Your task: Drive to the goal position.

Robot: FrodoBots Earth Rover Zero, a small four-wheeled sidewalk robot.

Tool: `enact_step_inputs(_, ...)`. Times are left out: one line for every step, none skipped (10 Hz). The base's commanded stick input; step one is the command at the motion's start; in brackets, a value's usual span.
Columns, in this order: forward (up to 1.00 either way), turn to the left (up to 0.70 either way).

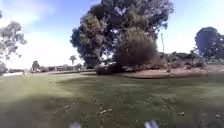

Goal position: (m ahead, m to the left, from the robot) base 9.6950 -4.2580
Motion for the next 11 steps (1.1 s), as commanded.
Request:
enact_step_inputs(0.7, 0.0)
enact_step_inputs(0.7, 0.0)
enact_step_inputs(0.7, 0.0)
enact_step_inputs(0.7, 0.0)
enact_step_inputs(0.7, 0.02)
enact_step_inputs(0.7, 0.02)
enact_step_inputs(0.7, 0.03)
enact_step_inputs(0.7, 0.03)
enact_step_inputs(0.7, 0.03)
enact_step_inputs(0.7, 0.03)
enact_step_inputs(0.7, 0.03)
